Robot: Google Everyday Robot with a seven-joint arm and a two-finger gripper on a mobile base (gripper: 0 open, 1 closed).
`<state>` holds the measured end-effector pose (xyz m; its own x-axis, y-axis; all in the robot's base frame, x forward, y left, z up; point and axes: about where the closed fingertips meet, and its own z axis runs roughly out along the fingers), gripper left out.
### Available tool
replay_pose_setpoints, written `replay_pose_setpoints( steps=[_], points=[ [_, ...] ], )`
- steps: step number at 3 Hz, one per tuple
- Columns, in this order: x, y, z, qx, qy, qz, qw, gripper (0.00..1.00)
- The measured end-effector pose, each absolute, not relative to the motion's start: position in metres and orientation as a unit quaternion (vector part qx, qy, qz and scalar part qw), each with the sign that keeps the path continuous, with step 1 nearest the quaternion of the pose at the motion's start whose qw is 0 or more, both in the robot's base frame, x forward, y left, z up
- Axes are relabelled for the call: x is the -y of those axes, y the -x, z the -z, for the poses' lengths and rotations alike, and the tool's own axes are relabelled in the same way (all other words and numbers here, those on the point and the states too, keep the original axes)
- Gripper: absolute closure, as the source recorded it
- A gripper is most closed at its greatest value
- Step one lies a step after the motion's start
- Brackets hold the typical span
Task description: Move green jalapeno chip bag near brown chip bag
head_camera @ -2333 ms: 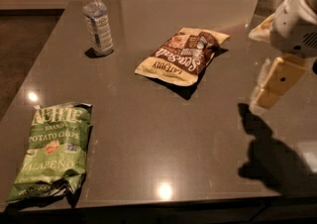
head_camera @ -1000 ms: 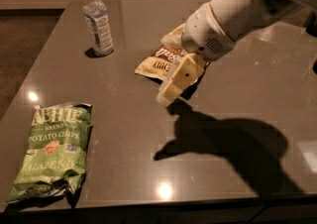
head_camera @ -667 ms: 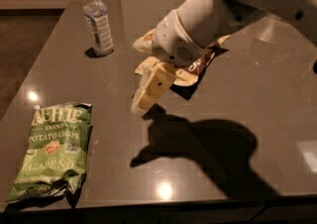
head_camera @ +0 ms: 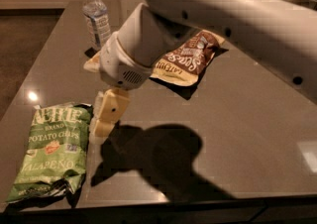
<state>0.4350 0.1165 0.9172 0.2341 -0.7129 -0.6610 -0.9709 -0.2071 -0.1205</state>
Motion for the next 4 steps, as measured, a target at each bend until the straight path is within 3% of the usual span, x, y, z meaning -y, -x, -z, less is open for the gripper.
replay_pose_setpoints(
  steps=[2, 4],
  points=[
    [-0.159, -0.410, -0.886, -0.548, 0.768, -0.253, 0.216, 0.00],
    [-0.168, -0.408, -0.870, -0.555, 0.768, -0.265, 0.177, 0.40]
  ],
)
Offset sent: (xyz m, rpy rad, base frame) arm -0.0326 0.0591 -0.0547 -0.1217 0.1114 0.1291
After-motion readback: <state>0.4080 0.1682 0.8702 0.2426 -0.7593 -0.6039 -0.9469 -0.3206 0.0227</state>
